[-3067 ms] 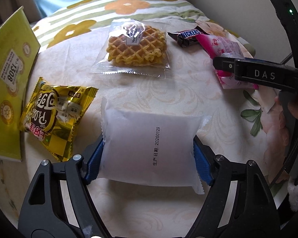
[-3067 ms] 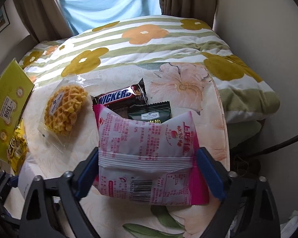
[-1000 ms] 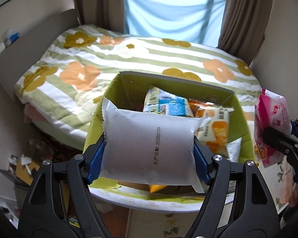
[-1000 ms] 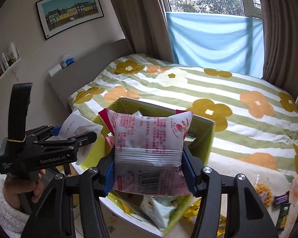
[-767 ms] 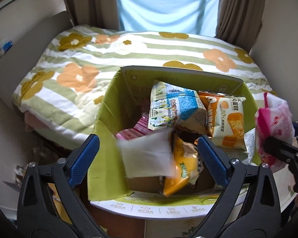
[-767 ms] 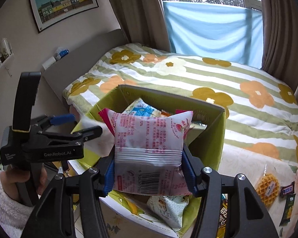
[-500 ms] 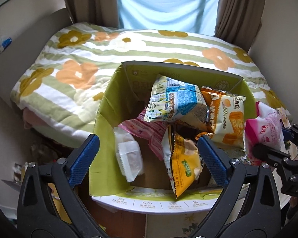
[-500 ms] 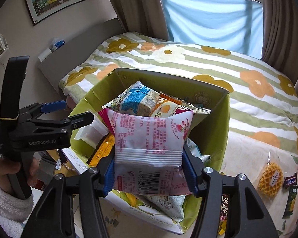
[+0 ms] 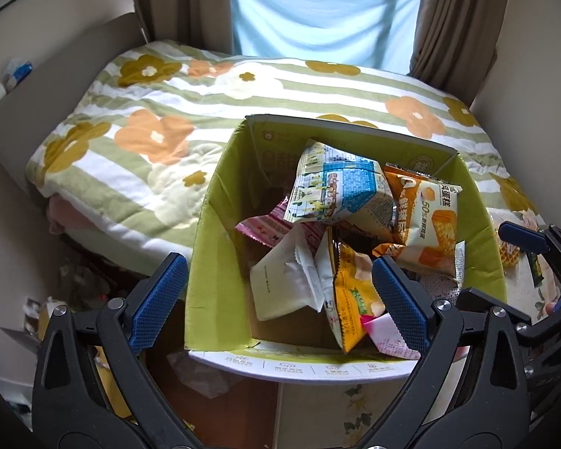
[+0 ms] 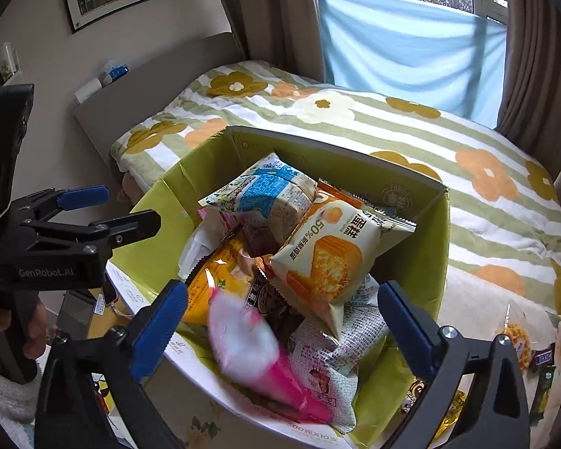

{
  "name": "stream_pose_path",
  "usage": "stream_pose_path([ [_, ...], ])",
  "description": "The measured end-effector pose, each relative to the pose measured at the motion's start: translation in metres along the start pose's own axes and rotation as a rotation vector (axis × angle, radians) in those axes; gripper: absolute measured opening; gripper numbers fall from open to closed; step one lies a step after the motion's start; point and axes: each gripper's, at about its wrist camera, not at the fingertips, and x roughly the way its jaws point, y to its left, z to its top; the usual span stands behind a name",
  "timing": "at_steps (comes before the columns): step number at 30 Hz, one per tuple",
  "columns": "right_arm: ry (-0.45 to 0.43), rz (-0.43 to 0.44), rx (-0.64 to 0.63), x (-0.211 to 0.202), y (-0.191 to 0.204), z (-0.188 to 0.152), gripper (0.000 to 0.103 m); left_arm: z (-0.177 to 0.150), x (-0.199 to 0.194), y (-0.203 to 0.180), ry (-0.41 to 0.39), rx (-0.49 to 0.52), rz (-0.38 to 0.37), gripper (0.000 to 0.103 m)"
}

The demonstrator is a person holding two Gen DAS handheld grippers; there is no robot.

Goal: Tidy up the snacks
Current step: 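Move both tools to the gold chocolate bag and the waffle pack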

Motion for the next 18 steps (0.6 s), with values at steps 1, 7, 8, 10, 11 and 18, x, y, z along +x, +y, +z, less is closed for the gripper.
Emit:
stream_pose_path([
  [1, -0.010, 0.003, 0.001, -0.002, 0.000, 0.000, 0.101, -0.001, -0.001, 0.001, 0.001, -0.002, 0.000, 0.099],
  [7, -0.042, 0.000, -0.002, -0.016, 0.003, -0.002, 0.101, -0.006, -0.010, 0.001, -0.004, -0.007, -0.016, 0.099],
  [8, -0.042, -0.009, -0.008, -0.019, 0.004, -0.002, 0.101, -0.007, -0.011, 0.001, -0.006, -0.006, -0.020, 0.099],
  [10, -0.039, -0.022, -0.009, -0.024, 0.006, -0.002, 0.101, -0.007, -0.014, -0.001, -0.008, -0.003, -0.029, 0.099],
  [11, -0.038, -0.029, -0.004, -0.027, 0.006, -0.002, 0.101, -0.007, -0.015, -0.002, -0.007, -0.002, -0.034, 0.099],
  [18, -0.060, -0.080, 0.032, -0.055, -0.009, -0.007, 0.102, -0.005, -0.031, -0.019, -0.031, 0.007, -0.062, 0.099],
])
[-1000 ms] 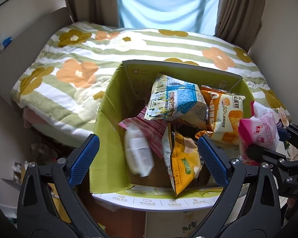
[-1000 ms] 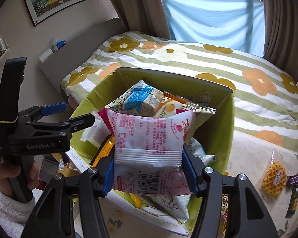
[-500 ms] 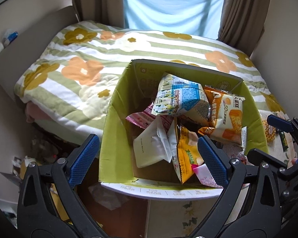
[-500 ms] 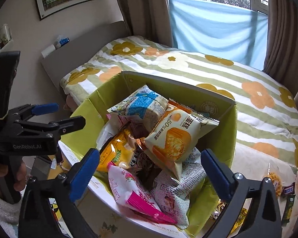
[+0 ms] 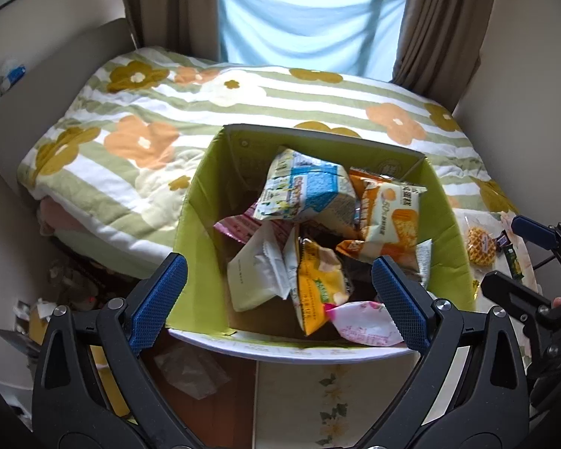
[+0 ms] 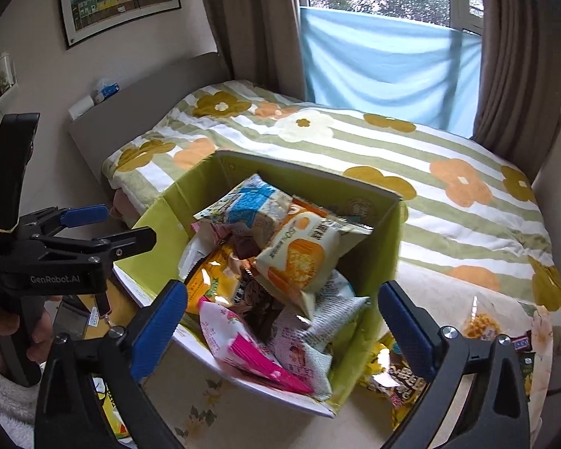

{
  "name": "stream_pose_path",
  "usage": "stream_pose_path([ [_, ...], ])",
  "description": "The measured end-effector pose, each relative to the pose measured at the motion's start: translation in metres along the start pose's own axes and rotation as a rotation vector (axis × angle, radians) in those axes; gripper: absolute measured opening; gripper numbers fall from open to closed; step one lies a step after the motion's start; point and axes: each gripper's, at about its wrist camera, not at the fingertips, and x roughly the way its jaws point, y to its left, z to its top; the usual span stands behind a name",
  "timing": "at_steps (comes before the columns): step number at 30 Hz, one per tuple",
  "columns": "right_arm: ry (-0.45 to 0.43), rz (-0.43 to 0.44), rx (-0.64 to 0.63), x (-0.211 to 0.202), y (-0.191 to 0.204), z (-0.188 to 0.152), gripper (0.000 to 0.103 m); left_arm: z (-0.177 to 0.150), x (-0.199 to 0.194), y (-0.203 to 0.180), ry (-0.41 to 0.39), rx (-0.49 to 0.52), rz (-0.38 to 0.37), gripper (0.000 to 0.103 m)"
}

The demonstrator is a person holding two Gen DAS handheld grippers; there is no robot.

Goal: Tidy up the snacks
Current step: 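Move both tools to the gold chocolate bag and the waffle pack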

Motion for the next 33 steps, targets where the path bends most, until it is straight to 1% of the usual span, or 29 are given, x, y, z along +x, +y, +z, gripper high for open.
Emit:
stream_pose_path([
  [3, -0.021, -0.027, 0.023, -0.014, -0.016, -0.002, 0.102, 0.000, -0.005, -0.011, -0.004, -0.003, -0.012, 0.099],
  [7, -0.047, -0.063, 0.056, -0.033, -0.047, -0.008, 0.102, -0.004, -0.012, -0.031, -0.010, -0.014, -0.022, 0.099],
  [10, -0.060, -0.082, 0.081, -0.047, -0.078, -0.014, 0.102, -0.008, -0.016, -0.051, -0.010, -0.021, -0.007, 0.099],
  [13, -0.067, -0.082, 0.097, -0.058, -0.111, -0.019, 0.102, -0.014, -0.020, -0.078, -0.014, -0.042, 0.018, 0.099],
  [20, -0.063, -0.036, 0.091, -0.078, -0.188, -0.031, 0.102, -0.036, -0.018, -0.152, 0.014, -0.139, 0.068, 0.099],
  [24, -0.040, 0.004, 0.077, -0.076, -0.226, -0.037, 0.102, -0.050, -0.006, -0.197, 0.049, -0.175, 0.124, 0.099],
  [29, 0.006, 0.044, 0.067, -0.065, -0.260, -0.046, 0.102, -0.067, 0.008, -0.243, 0.093, -0.241, 0.159, 0.099],
  [33, 0.050, 0.075, 0.097, -0.050, -0.276, -0.055, 0.102, -0.077, 0.023, -0.267, 0.127, -0.285, 0.174, 0.099],
])
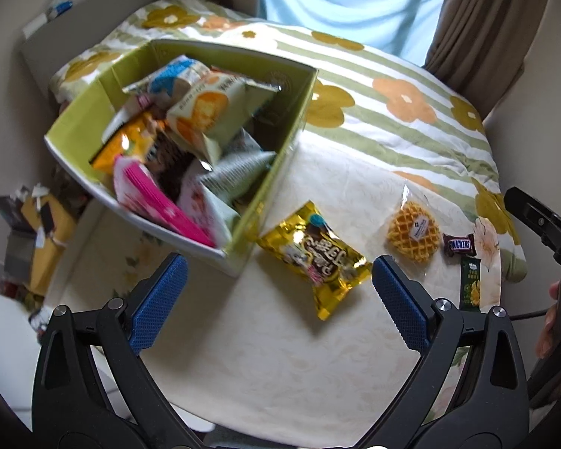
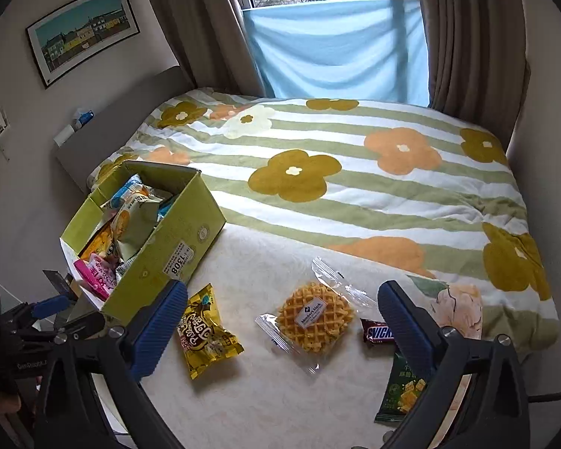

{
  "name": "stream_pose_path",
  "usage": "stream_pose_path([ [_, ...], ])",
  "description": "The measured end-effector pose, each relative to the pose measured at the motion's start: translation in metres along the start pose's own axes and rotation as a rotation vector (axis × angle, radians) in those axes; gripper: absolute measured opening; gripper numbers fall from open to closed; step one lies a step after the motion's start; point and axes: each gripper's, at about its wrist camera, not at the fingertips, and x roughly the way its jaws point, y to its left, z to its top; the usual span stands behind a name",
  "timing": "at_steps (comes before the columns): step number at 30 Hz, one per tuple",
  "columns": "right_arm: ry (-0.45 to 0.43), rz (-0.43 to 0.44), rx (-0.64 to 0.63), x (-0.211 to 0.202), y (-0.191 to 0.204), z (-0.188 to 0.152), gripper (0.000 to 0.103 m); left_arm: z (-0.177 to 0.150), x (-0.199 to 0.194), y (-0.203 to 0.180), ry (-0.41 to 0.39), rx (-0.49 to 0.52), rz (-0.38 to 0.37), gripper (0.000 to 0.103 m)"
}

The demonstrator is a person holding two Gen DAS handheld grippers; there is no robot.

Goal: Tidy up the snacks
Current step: 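Move both tools to the gold chocolate bag and the waffle pack, then grasp the gold chocolate bag with the left tool while the right tool grasps the waffle pack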

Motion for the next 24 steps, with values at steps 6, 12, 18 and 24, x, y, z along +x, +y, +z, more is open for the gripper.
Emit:
stream_pose_path([
  [6, 0.062, 0.010, 0.039, 0.022, -0.016, -0.013, 0.102, -0.019, 0.038, -0.018, 0.091, -0.093, -0.030, 0.099],
  [12, 0.109, -0.002, 0.091, 0.048, -0.025, -0.028, 0.102, -0.027, 0.087, -0.026, 0.156, -0.180, -0.030, 0.099],
  [18, 0.138, -0.014, 0.172, 0.071, -0.037, -0.040, 0.102, -0.025, 0.134, -0.026, 0.179, -0.301, -0.043, 0.099],
  [24, 0.162, 0.015, 0.319, 0.086, -0.052, -0.049, 0.102, -0.019, 0.164, -0.034, 0.191, -0.316, -0.008, 0.099],
])
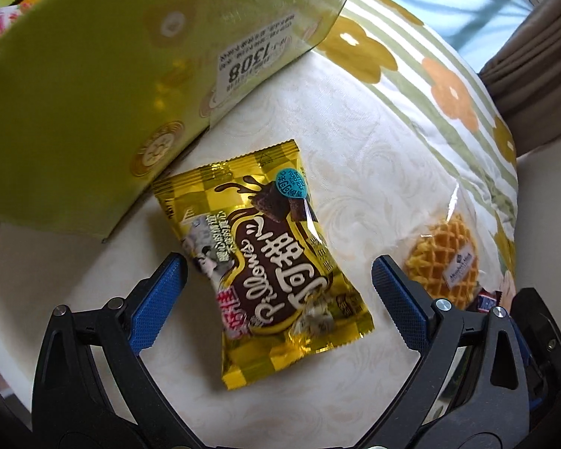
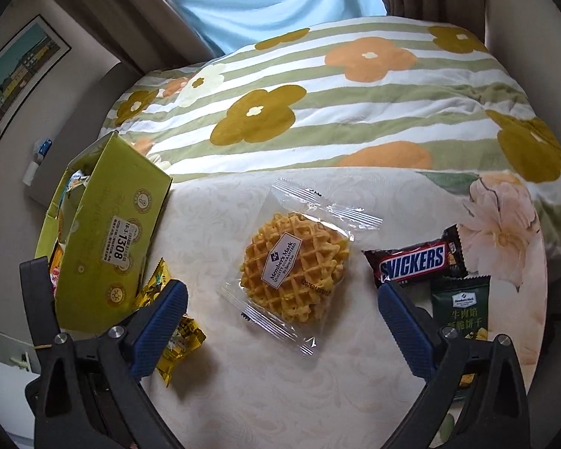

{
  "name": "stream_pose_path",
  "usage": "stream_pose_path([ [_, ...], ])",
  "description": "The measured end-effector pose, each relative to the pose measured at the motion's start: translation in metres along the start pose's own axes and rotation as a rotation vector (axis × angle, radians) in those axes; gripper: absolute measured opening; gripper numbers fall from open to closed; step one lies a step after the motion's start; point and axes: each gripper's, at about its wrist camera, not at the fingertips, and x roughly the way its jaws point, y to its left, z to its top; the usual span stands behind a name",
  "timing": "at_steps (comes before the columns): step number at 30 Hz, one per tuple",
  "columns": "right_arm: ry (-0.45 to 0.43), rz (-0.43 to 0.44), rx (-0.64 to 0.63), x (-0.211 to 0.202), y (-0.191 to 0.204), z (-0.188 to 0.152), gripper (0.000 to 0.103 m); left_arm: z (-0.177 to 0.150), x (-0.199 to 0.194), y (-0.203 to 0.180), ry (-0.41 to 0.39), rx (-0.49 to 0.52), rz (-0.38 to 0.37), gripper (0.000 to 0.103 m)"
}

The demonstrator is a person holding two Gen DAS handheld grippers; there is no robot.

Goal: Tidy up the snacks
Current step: 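Grasp the gold chocolate bag with the left tool while the right tool grasps the waffle pack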

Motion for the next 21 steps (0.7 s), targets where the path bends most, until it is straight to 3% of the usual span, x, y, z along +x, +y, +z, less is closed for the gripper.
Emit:
stream_pose_path([
  [9, 0.044, -0.006, 0.062, 0.023, -0.004, 0.001, 0.102, 0.006, 0.014, -0.009, -0.014, 0.037, 0.039, 0.097],
  [13, 0.047, -0.013, 0.063, 0.032, 0.002, 0.002, 0.102, 0.008, 0.011, -0.010, -0.046, 0.073, 0.066, 0.072],
  [21, 0.035, -0.064, 0.048, 0.051, 0.014, 0.002, 0.102, 0.016, 0.007, 0.002, -0.043, 0.102, -0.006, 0.063],
])
